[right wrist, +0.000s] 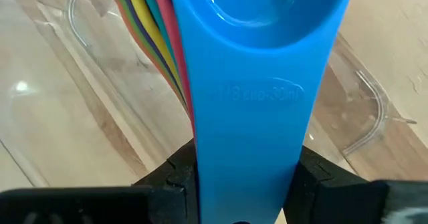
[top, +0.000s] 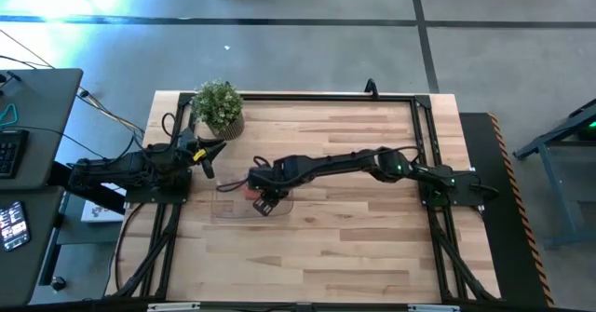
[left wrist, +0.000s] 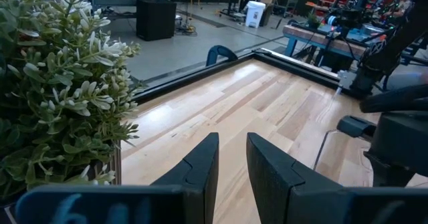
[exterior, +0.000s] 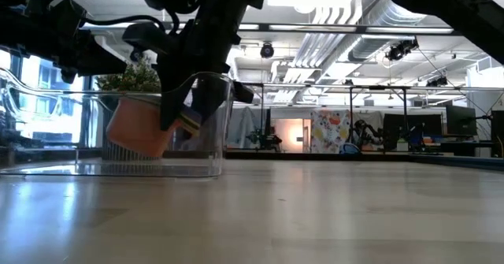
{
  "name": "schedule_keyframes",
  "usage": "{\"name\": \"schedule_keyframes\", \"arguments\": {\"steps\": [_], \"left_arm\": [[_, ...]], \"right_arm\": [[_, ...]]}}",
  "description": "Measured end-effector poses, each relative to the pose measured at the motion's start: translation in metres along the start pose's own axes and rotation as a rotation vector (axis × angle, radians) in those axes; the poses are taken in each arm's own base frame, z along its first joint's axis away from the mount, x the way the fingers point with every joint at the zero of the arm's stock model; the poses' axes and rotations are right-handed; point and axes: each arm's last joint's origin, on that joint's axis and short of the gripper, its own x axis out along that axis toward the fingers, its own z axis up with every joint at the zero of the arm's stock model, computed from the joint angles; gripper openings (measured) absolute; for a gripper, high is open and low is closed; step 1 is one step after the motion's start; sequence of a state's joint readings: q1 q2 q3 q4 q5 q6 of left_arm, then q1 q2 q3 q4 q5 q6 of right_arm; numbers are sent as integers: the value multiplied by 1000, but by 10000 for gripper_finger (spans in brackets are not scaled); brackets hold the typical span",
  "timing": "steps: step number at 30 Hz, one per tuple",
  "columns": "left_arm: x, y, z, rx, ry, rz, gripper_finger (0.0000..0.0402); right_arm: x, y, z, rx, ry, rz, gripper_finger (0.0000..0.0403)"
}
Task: Nest measuring cups in basket
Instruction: Put the nested measuring cups into the transparent bin
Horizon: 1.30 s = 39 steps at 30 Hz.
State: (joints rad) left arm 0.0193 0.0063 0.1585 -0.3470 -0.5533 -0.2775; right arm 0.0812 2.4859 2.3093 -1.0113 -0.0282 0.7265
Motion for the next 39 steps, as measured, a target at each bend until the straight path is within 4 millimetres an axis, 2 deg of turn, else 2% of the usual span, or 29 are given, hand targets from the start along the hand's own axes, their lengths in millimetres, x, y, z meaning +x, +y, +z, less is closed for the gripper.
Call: {"name": "schedule_keyframes", "arguments": {"steps": [17, 35, 39], "left_arm": [[0, 0, 0, 0, 0, 0, 67], [0, 0, 0, 0, 0, 0, 67], [0, 0, 0, 0, 0, 0, 67]], "right_arm": [[0, 1, 1, -1, -6, 10, 171], [-12, 6, 3, 32, 2, 48, 174], [-23, 9, 5, 35, -28, 73, 174]]}}
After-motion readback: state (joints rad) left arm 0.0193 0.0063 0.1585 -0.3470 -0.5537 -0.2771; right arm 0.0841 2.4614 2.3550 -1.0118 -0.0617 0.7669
